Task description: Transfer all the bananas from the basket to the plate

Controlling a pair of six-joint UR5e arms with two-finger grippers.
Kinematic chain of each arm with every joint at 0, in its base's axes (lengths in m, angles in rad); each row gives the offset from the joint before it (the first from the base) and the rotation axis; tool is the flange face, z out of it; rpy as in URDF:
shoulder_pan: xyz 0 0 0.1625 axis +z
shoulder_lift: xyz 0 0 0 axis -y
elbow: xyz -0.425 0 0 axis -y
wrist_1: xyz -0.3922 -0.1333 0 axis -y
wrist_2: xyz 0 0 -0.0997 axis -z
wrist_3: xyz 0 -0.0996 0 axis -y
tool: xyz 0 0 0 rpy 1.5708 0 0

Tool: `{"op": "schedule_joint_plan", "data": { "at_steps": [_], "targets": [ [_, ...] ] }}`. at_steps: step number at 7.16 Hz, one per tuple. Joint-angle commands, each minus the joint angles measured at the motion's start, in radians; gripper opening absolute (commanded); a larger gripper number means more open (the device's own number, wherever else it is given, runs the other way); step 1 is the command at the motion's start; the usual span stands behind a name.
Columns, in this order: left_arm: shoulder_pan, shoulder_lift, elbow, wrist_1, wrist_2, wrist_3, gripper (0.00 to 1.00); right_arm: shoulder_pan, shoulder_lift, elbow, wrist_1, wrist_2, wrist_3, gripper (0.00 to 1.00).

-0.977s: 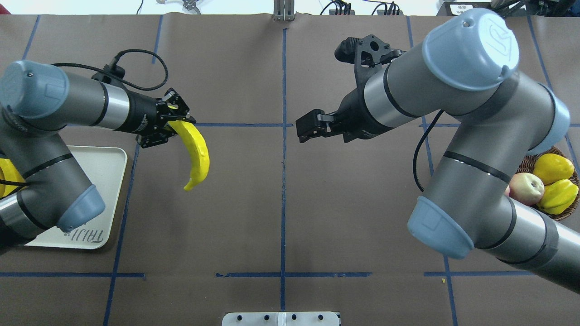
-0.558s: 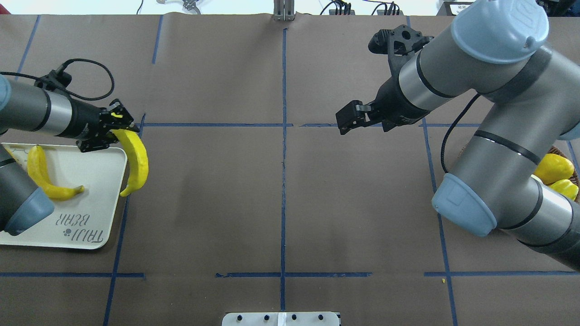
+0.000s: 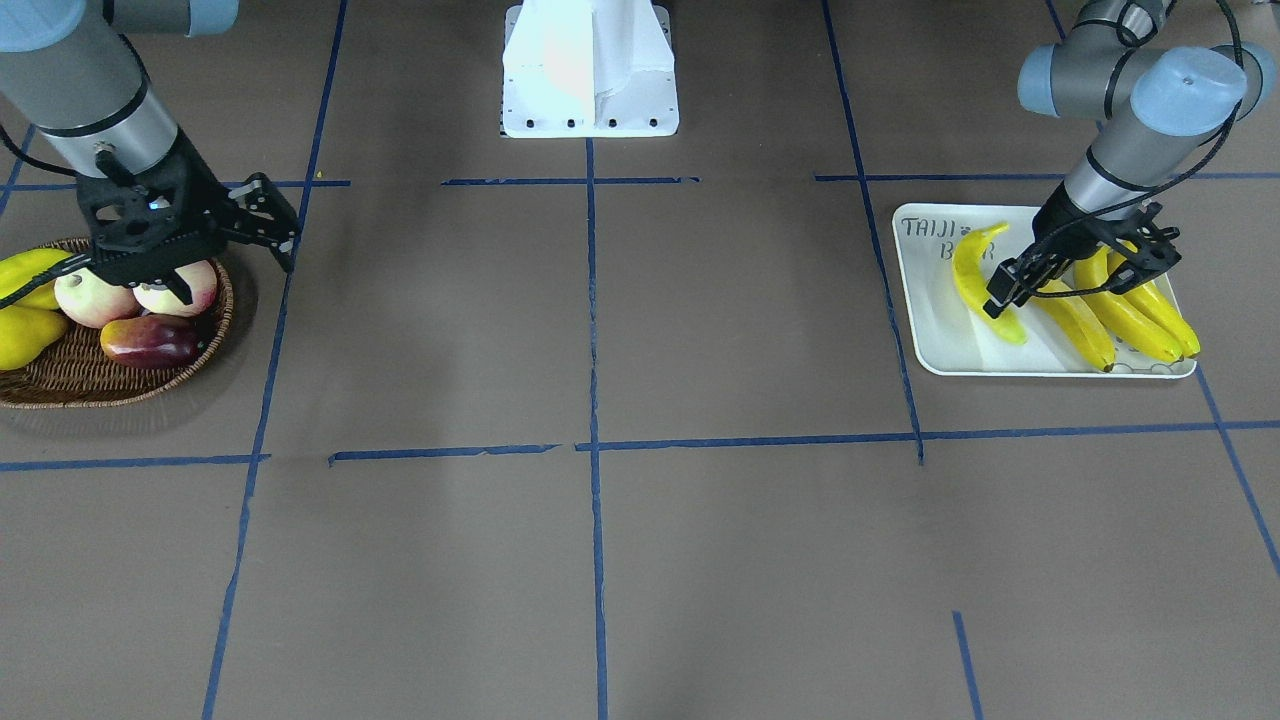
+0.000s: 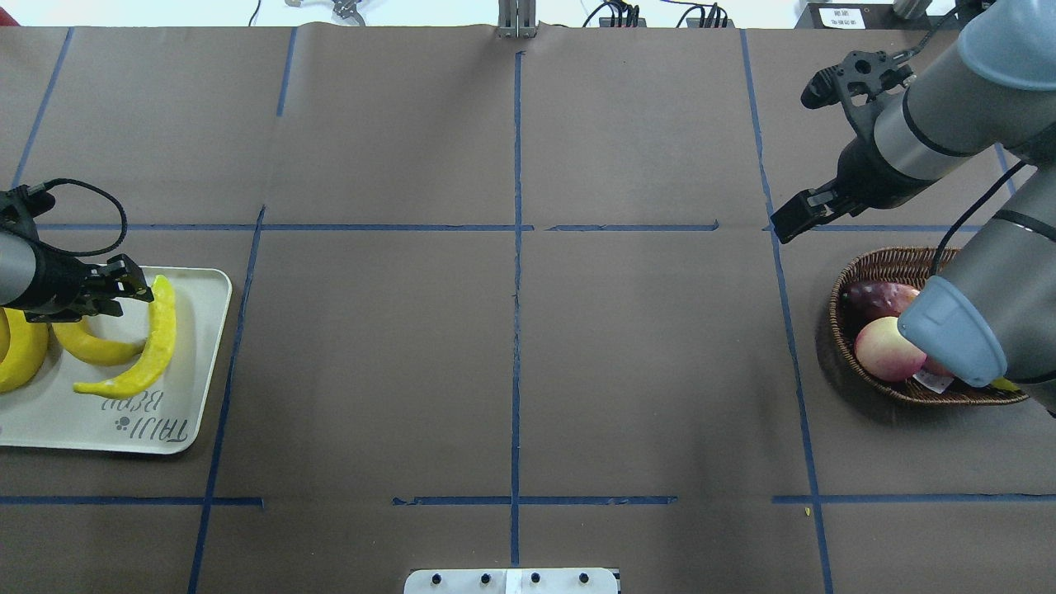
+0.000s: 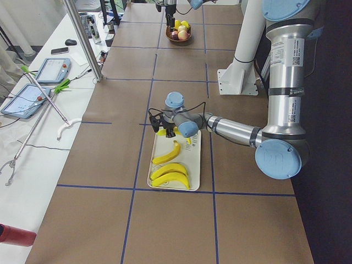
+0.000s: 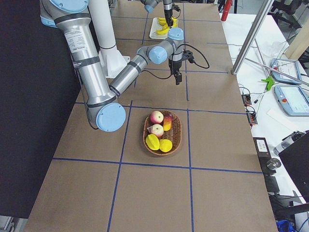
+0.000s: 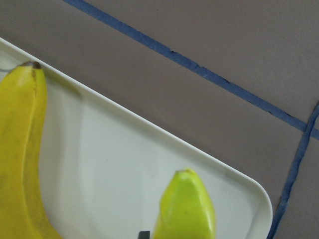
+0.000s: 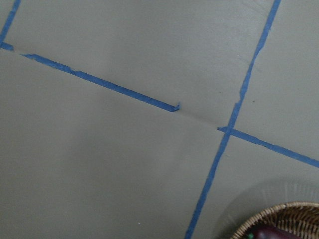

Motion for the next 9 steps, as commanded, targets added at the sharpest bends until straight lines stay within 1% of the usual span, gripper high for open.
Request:
{"op": "schedule_joint_plan", "data": {
  "at_steps": [1,2,3,4,5,6,7,8,9],
  "targets": [
    [-0.11,0.004,-0.026,0.084,-0.102,0.235,0.99,0.076,-0.022,-0.008,-0.09,0.001,-0.169,0.99],
    [-0.223,0.006,-0.032,0.152,-0.197,0.451,1.0,0.124,-0.026,-0.007,-0.149,0.001,-0.279,0.99],
    [-0.305,0.024,-0.03,0.221,-0.246,0.64,0.99,0.168,-0.06,-0.007,-0.163,0.01,-0.362,0.99],
    [-0.363,0.025,-0.032,0.308,-0.251,0.868,1.0,0.234,-0.124,-0.008,-0.16,0.059,-0.464,0.99],
    [-0.441,0.025,-0.032,0.424,-0.251,1.092,0.99,0.304,-0.179,-0.008,-0.157,0.096,-0.578,0.99],
    [-0.516,0.024,-0.03,0.536,-0.248,1.298,1.0,0.366,-0.212,-0.008,-0.157,0.11,-0.6,0.99],
    [-0.572,0.021,-0.03,0.659,-0.248,1.449,1.0,0.423,-0.253,-0.01,-0.152,0.115,-0.638,0.99],
    [-0.609,0.019,-0.026,0.735,-0.248,1.55,1.0,0.458,-0.291,-0.028,-0.152,0.122,-0.7,0.99],
    [-0.659,0.033,-0.018,0.758,-0.251,1.564,1.0,0.503,-0.327,-0.054,-0.152,0.131,-0.755,0.99]
  ]
}}
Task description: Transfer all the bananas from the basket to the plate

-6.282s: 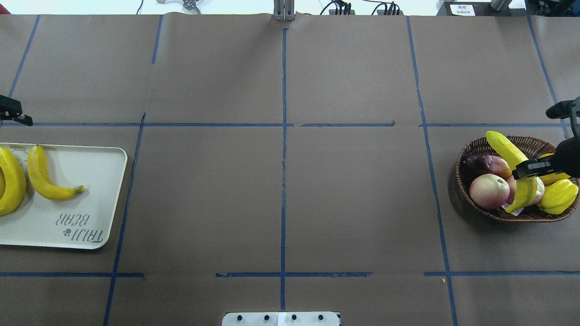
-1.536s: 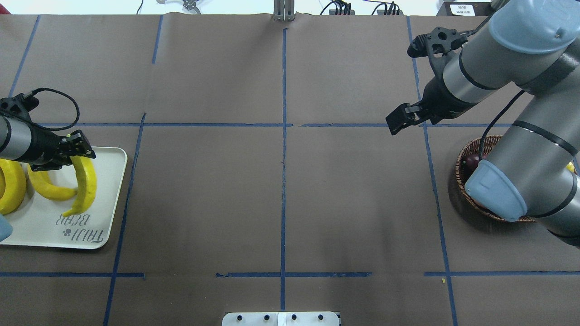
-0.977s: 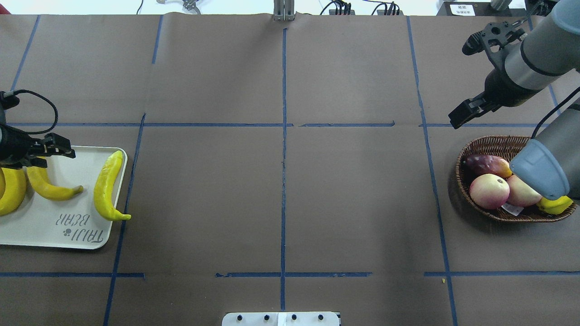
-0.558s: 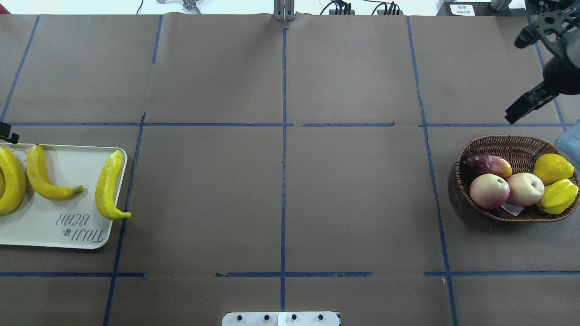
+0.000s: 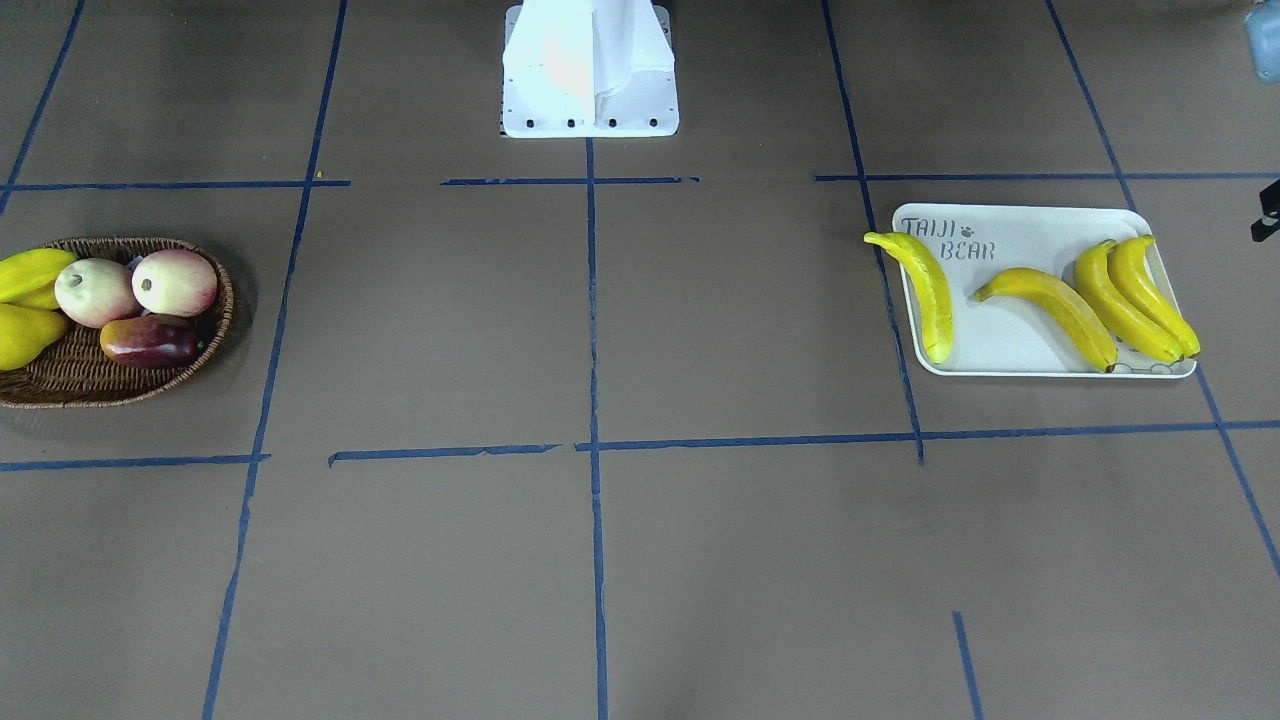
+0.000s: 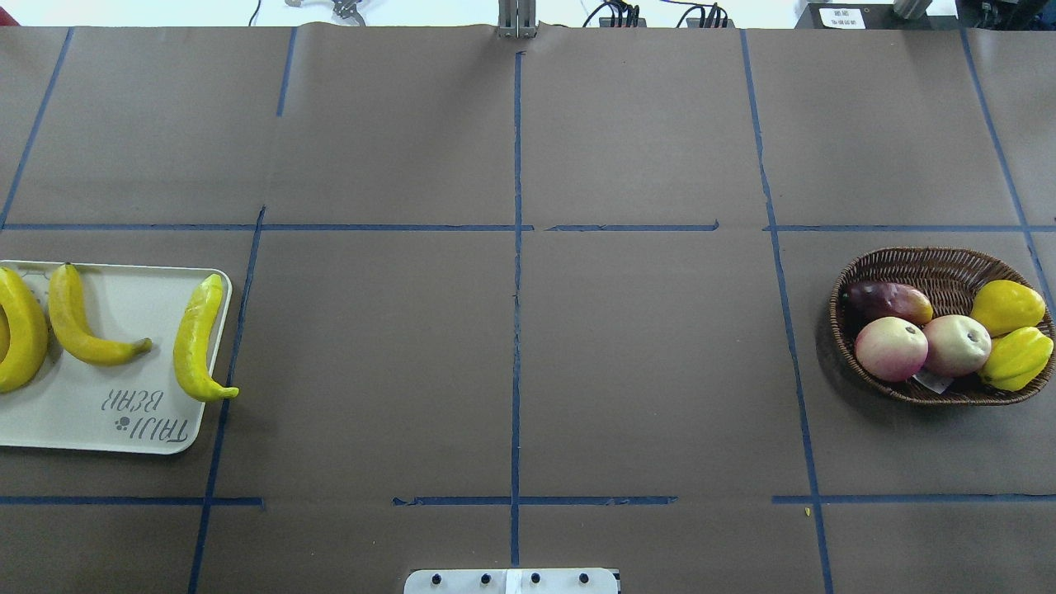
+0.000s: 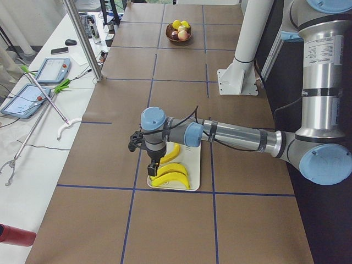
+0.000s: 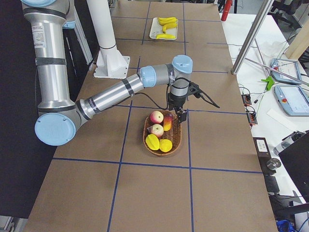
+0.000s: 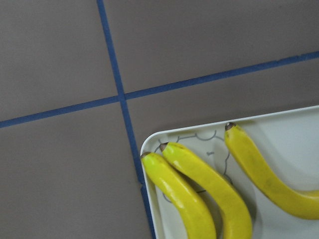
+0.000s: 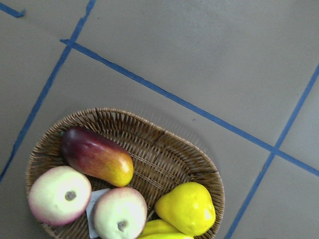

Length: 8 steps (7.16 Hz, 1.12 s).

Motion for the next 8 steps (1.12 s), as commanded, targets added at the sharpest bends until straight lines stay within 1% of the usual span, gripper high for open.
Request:
{"op": "schedule_joint_plan", "data": {
  "at_steps": [1,2,3,4,5,6,8],
  "targets": [
    [-0.111,0.05,0.015,0.043,-0.002,0.072,1.0,0.094,-0.087,-0.048,0.002,0.016,-0.085,0.99],
    [-0.118,0.06,0.035,0.043,-0.005,0.064,1.0,0.131,-0.093,-0.094,0.002,0.016,-0.081,0.99],
    [-0.117,0.059,0.024,0.043,-0.004,0.073,1.0,0.154,-0.092,-0.135,0.002,0.016,-0.075,0.98],
    [-0.12,0.062,0.015,0.044,-0.005,0.072,1.0,0.158,-0.095,-0.149,0.002,0.024,-0.055,0.97],
    [-0.118,0.056,0.038,0.049,-0.001,0.06,1.0,0.158,-0.096,-0.152,0.004,0.025,0.022,0.97],
    [-0.12,0.065,0.024,0.047,0.008,0.06,1.0,0.158,-0.104,-0.152,0.029,0.024,0.043,0.97],
    [-0.118,0.08,0.011,0.044,0.007,0.061,1.0,0.158,-0.165,-0.149,0.211,0.019,0.179,0.99]
  ]
}}
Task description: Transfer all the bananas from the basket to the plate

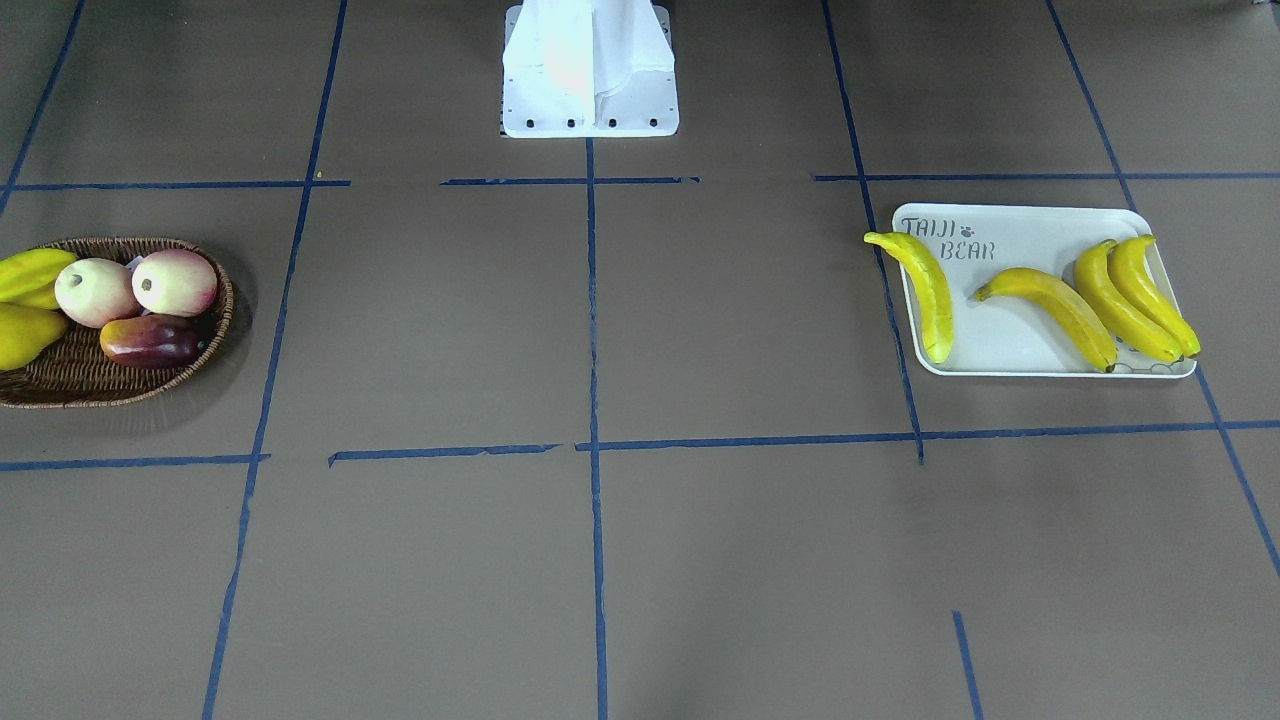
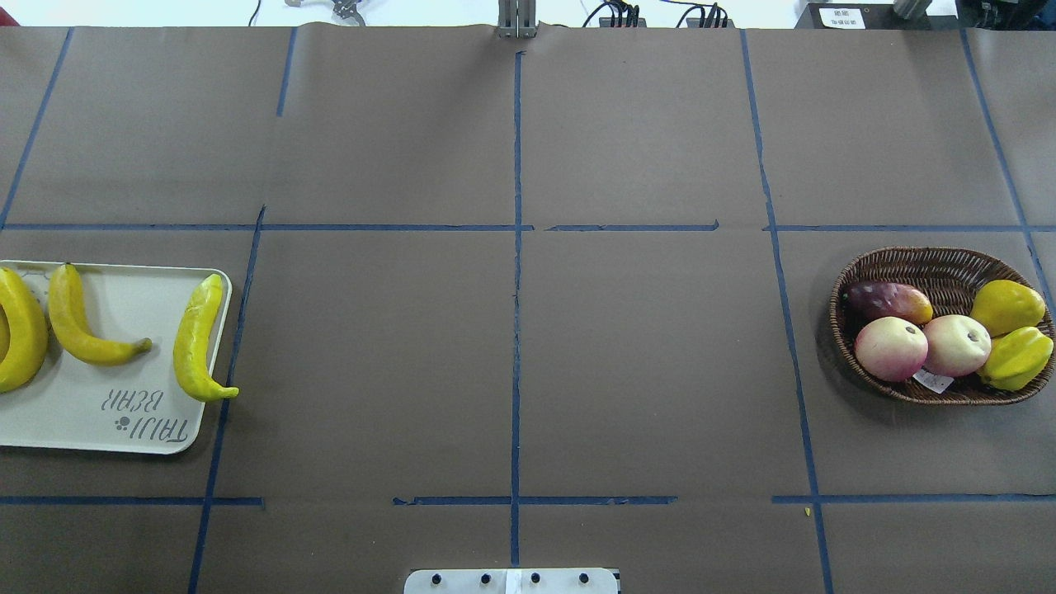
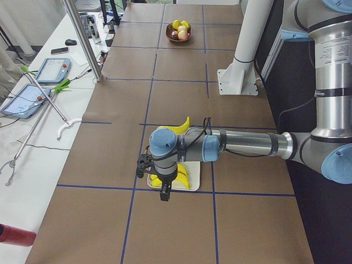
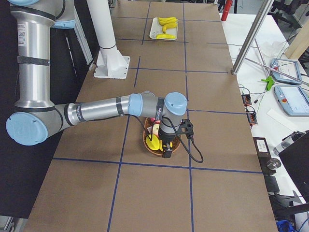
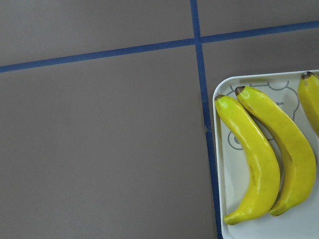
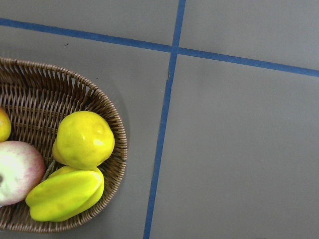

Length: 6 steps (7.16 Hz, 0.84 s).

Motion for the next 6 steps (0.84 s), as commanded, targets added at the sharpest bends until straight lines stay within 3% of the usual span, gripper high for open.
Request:
{"op": "schedule_joint_plan", "data": {
  "at_steps": [1,6],
  "targets": [
    [0.0,0.015,-0.01,0.0,0.002,0.0,1.0,0.0,-0.032,-0.003,0.117,-0.003,0.091,1.0],
    [0.001,0.03,-0.013,-0.001,-0.002,0.002,1.0,-0.001,-0.032,-0.002,0.119,0.005,0.091,1.0]
  ]
}}
